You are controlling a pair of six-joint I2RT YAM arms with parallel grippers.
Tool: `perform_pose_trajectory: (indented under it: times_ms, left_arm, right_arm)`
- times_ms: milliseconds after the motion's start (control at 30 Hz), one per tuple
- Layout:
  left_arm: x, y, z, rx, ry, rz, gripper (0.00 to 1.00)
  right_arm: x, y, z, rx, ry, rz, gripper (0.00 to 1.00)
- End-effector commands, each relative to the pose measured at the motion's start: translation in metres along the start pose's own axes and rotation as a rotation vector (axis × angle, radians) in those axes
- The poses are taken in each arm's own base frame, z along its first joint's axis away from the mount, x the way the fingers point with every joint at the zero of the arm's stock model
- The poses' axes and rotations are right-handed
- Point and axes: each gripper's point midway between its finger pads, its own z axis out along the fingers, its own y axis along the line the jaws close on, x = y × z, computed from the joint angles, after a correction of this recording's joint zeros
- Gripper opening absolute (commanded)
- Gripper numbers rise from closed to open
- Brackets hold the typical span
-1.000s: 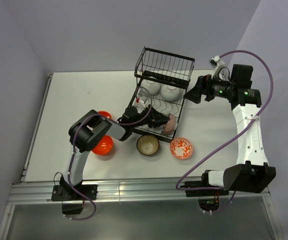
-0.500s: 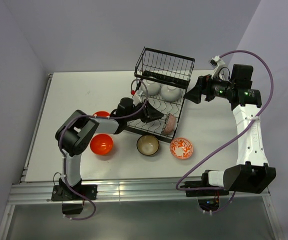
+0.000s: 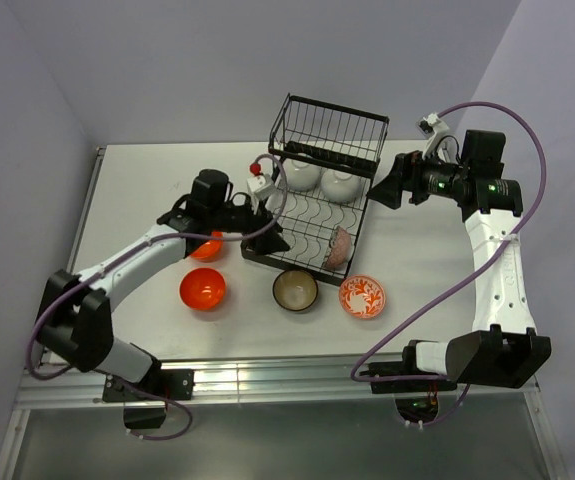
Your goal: Load the bowls into the dish rack
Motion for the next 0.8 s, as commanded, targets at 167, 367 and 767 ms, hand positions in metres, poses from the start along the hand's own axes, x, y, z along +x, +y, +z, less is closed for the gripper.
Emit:
perform_pose_trajectory:
  times_ms: [167, 367, 767]
  left_arm:
    - [0.091, -0.058, -0.033, 0.322, 0.383, 0.717, 0.69]
    - [0.126, -0.057, -0.019, 0.340, 0.520, 1.055, 0.66]
    - [0.153, -0.036, 0.020, 0.363, 0.642, 1.072, 0.60]
  right_arm:
    - [-0.006, 0.004, -0.007, 0.011, -0.021, -0.020, 1.00]
    - [-0.003, 0.002, -0.005, 0.008, -0.006, -0.003, 1.00]
    - [-0.001, 0.002, -0.003, -0.006, 0.003, 0.005, 1.00]
